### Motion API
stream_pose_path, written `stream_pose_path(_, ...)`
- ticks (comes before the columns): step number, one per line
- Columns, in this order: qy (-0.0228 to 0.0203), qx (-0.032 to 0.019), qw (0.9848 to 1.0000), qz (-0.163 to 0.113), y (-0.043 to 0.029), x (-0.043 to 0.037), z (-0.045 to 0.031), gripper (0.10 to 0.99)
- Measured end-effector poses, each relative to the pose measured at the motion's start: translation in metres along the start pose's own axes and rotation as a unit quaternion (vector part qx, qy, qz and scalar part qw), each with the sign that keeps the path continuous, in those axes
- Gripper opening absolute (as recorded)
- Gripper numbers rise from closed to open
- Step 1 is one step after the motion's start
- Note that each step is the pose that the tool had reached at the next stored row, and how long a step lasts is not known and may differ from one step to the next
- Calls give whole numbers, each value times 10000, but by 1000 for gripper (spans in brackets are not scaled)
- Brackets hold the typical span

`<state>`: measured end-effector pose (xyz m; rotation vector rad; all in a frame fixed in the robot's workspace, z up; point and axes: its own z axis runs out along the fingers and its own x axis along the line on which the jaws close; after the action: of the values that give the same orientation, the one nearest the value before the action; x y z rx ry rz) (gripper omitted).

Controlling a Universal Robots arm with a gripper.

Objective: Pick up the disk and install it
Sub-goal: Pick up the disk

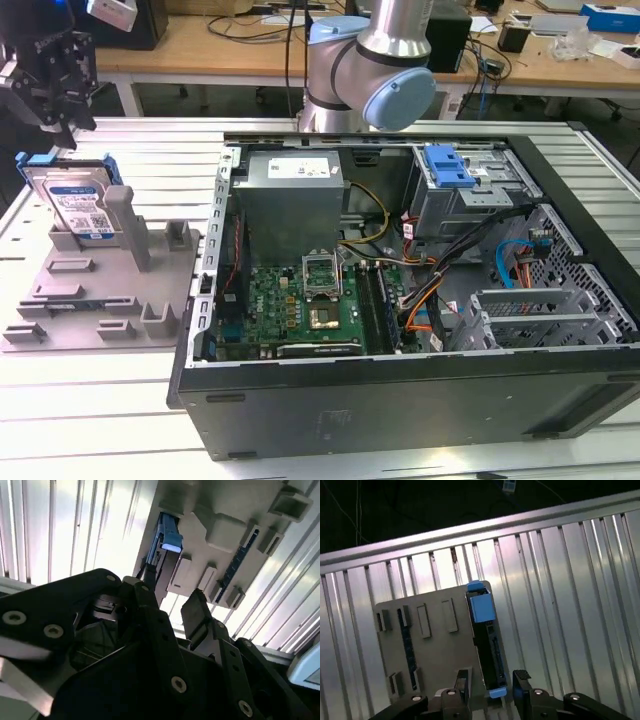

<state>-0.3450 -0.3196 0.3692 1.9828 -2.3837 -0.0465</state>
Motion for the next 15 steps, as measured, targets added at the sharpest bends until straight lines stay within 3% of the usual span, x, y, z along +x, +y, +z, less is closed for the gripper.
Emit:
stream_pose_path(5, 24, 6, 9986, -521, 0, 0, 0, 482)
stream_pose_path(12, 29, 10, 9983, -575, 3, 1, 0, 482)
stream_pose_path(13, 25, 37, 9983, -574, 4, 1, 1, 482)
stream_pose_path(15, 11, 144, 9982, -574, 3, 1, 6, 482)
